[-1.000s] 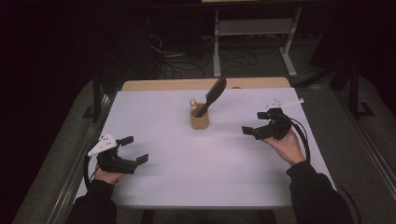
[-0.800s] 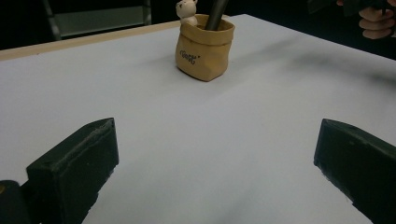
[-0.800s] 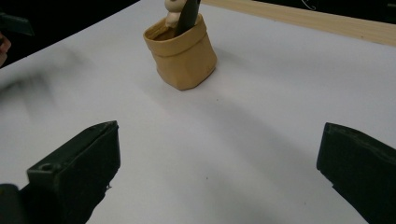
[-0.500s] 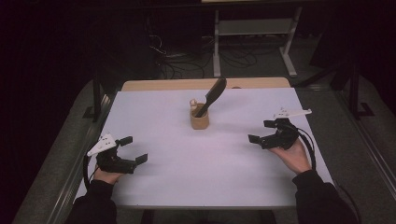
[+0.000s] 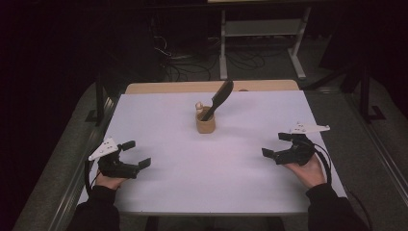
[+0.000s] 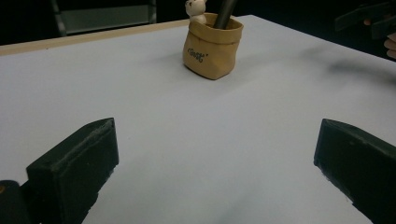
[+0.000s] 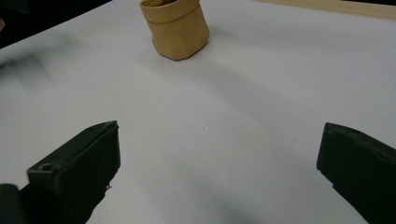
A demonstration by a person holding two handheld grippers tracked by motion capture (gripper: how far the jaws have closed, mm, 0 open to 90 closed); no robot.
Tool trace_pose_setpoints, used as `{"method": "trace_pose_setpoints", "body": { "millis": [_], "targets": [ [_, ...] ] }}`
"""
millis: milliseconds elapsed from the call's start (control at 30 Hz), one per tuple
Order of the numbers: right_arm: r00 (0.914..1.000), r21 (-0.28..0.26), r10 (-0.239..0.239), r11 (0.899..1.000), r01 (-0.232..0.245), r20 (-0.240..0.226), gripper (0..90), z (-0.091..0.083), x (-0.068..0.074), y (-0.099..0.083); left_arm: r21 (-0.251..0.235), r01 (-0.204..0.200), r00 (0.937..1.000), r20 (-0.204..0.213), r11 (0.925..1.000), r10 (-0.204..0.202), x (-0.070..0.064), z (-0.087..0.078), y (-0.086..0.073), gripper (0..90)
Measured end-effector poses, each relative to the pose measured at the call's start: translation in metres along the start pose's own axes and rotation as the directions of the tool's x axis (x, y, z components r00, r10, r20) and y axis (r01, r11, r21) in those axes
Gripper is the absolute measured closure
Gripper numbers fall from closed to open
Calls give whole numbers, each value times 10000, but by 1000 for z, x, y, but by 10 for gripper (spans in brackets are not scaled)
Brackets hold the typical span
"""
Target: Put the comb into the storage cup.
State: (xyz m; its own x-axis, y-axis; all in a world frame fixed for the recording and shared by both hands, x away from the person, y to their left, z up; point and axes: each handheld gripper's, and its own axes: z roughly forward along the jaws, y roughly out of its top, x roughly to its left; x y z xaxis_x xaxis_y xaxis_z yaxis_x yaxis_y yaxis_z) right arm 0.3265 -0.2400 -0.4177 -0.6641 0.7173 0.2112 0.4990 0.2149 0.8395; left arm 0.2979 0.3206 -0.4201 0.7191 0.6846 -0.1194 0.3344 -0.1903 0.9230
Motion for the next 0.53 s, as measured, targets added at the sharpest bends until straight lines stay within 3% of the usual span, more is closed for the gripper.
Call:
{"method": "trace_pose_setpoints", "body": {
  "millis": [367, 533],
  "targets": [
    [9996, -183, 69, 9998, -64, 268, 0, -15, 2, -17, 19, -41, 9999, 137, 10000, 41, -3, 2, 0, 0],
    [9997, 36, 146, 9999, -147, 207, 0, -13, 3, -23, -19, -9, 9999, 141, 10000, 9, -2, 1, 0, 0]
  ]
}}
